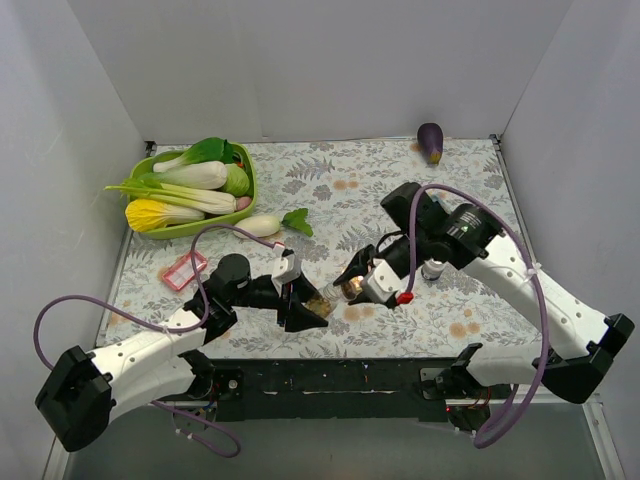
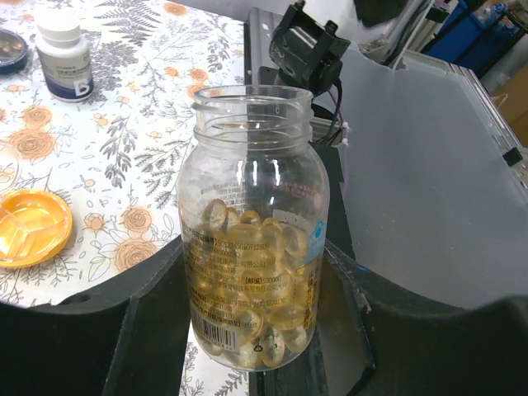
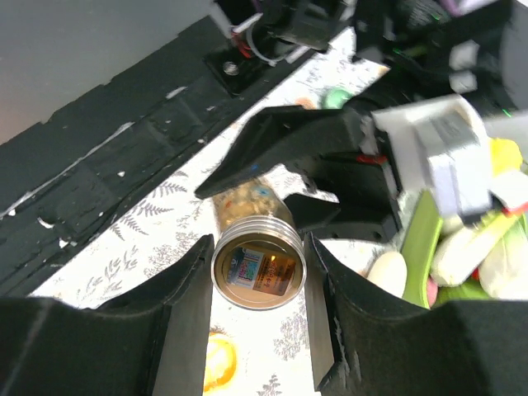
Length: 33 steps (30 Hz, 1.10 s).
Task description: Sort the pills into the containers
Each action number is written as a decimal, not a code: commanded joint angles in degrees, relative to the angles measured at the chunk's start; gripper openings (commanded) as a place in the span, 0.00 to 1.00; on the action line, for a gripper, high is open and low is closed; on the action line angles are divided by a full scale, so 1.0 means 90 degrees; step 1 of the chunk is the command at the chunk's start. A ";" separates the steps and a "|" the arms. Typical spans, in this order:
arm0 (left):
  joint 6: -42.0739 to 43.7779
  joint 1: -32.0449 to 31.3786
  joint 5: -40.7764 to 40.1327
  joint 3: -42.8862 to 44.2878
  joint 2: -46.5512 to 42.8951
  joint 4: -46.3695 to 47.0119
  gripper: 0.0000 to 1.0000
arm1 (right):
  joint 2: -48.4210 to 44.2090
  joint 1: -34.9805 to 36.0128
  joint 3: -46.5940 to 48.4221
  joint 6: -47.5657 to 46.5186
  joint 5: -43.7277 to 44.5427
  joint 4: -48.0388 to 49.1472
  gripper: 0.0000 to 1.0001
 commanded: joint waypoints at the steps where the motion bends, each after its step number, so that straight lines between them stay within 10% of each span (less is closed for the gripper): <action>1: -0.0313 -0.0019 -0.0589 0.0037 -0.0367 0.0031 0.00 | -0.0302 -0.0729 -0.0179 0.2970 -0.0505 0.1715 0.01; 4: -0.1005 0.0010 -0.1643 0.0027 -0.0825 0.0498 0.00 | -0.0585 -0.1939 -0.0598 0.5839 -0.0439 0.3638 0.01; 11: -0.2421 0.1549 -0.2027 0.1929 0.0587 0.1611 0.00 | -0.0655 -0.3865 -0.1097 0.8116 0.0256 0.4962 0.01; 17: -0.1946 0.1876 -0.1923 0.2409 0.0991 0.3527 0.00 | -0.1190 -0.4764 -0.1886 0.8725 0.0461 0.5382 0.01; 21: 0.0081 0.0189 -0.2386 0.2478 0.0015 0.1708 0.00 | -0.1708 -0.4862 -0.2307 0.8588 0.0578 0.5284 0.01; 30: -0.2981 0.2032 -0.1822 0.2126 0.1204 0.5625 0.00 | -0.1729 -0.5126 -0.2572 0.8959 0.0461 0.5519 0.01; 33: -0.1220 0.0864 -0.1508 0.1933 0.0330 0.3745 0.00 | -0.1806 -0.5243 -0.2611 0.8940 0.0519 0.5402 0.01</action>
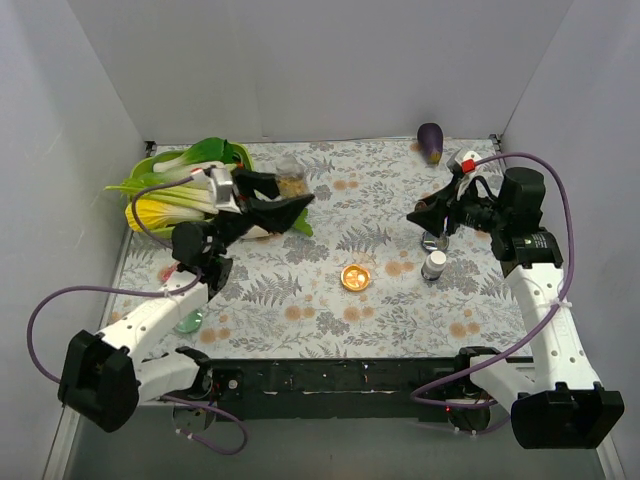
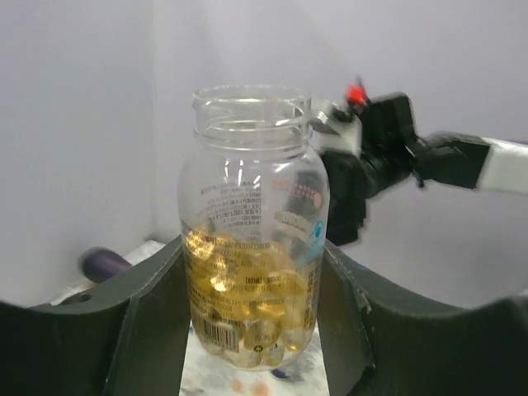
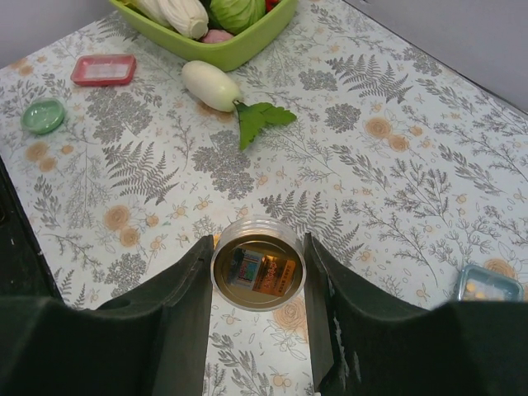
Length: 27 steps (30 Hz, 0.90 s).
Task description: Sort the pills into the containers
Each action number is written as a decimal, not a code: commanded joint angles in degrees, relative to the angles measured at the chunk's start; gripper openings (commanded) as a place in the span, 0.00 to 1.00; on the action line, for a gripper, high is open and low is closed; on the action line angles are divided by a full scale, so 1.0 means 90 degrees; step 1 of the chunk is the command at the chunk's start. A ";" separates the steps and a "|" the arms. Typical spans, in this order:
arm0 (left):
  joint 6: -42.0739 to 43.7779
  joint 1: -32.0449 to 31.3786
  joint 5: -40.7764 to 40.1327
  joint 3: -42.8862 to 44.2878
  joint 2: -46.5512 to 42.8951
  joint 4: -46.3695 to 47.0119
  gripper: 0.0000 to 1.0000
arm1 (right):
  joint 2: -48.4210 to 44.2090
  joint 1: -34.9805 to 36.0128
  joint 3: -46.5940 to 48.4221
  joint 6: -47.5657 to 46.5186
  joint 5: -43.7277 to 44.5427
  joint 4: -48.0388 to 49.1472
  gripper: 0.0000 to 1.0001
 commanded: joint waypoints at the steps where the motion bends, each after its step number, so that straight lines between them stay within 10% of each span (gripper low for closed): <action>1: 0.1537 -0.1462 -0.0015 -0.0312 -0.1038 -0.1239 0.00 | -0.0131 -0.0151 -0.0143 0.0131 0.0004 0.0175 0.01; 16: 0.2821 -0.1437 0.0331 -0.2540 -0.1520 -0.2512 0.00 | -0.0063 -0.0199 -0.0808 -0.0680 0.0268 0.0243 0.01; 27: 0.3556 -0.1730 0.0018 -0.2589 0.0158 -0.3304 0.00 | 0.0689 -0.0238 -0.1023 -0.1021 -0.0132 0.0751 0.01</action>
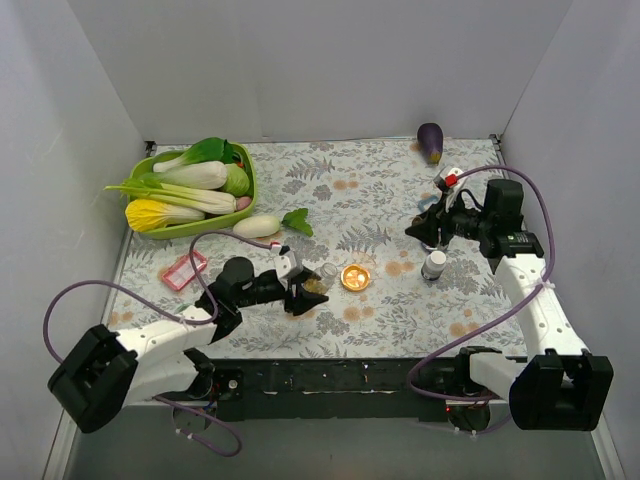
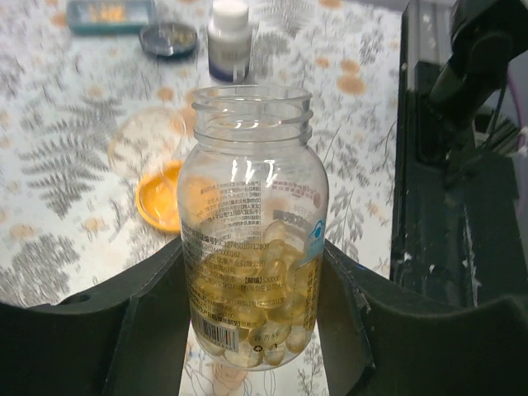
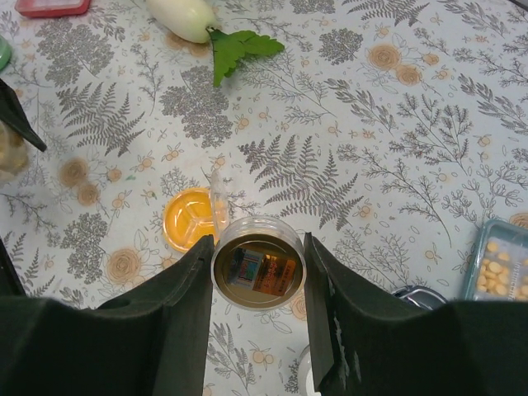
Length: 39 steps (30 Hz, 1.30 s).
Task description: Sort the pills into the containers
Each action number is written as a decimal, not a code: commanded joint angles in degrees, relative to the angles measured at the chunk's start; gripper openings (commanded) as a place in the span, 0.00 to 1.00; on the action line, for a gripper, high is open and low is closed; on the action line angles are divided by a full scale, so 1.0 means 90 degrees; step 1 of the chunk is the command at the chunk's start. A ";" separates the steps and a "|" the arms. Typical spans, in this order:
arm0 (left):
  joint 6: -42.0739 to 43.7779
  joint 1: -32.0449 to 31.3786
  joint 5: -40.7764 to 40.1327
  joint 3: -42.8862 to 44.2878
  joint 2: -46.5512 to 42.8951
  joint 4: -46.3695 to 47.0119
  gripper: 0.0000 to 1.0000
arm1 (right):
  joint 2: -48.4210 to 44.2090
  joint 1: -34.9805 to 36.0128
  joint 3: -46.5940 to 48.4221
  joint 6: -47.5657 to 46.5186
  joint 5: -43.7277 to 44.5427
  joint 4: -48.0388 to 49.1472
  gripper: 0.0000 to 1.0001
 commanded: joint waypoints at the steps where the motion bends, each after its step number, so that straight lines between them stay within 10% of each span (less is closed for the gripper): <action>1: 0.0447 -0.0076 -0.0256 0.0068 0.0743 -0.0273 0.00 | 0.0167 -0.0081 -0.0093 -0.0252 -0.0333 0.0557 0.01; 39: 0.0096 -0.0291 -0.0686 0.3583 0.3957 -0.5087 0.00 | 0.0050 -0.0608 -0.1118 -0.0076 -0.0793 0.1446 0.01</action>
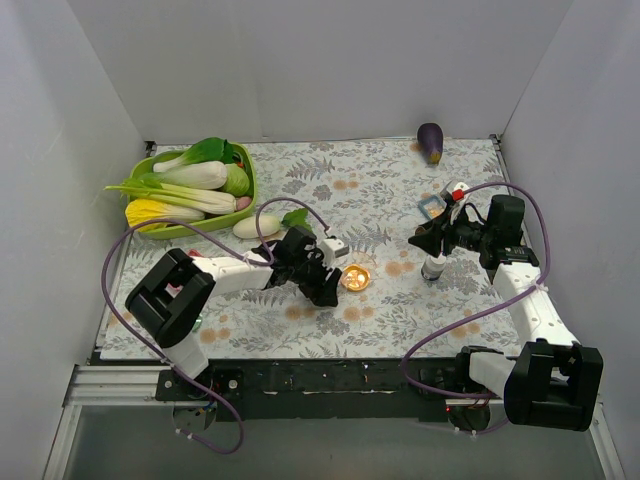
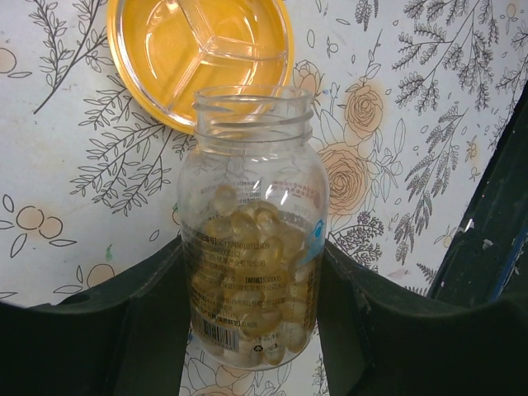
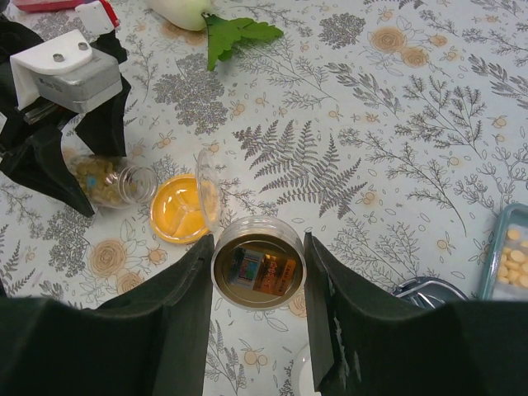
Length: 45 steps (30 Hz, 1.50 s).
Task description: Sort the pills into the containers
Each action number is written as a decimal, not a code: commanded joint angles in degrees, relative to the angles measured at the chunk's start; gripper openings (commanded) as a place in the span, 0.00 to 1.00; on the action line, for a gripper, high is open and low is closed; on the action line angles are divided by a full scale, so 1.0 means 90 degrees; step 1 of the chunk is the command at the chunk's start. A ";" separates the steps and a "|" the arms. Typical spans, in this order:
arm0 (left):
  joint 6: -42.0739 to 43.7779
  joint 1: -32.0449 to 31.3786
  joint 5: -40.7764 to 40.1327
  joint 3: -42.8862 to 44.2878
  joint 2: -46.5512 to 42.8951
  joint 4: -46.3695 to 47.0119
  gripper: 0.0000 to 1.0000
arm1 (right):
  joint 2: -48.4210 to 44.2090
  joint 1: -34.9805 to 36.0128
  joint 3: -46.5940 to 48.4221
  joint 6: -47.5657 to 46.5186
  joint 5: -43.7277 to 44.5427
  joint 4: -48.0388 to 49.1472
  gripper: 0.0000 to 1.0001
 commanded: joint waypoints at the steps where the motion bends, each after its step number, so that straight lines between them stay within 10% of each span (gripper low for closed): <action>1: 0.0018 -0.0061 -0.0067 0.0453 0.0062 -0.0804 0.00 | -0.0096 -0.0045 -0.0004 0.0012 -0.0110 0.0196 0.01; 45: -0.0138 -0.0480 -0.0858 0.2563 0.0882 -0.3577 0.00 | -0.0076 -0.0054 -0.0053 -0.0027 -0.0101 0.0186 0.01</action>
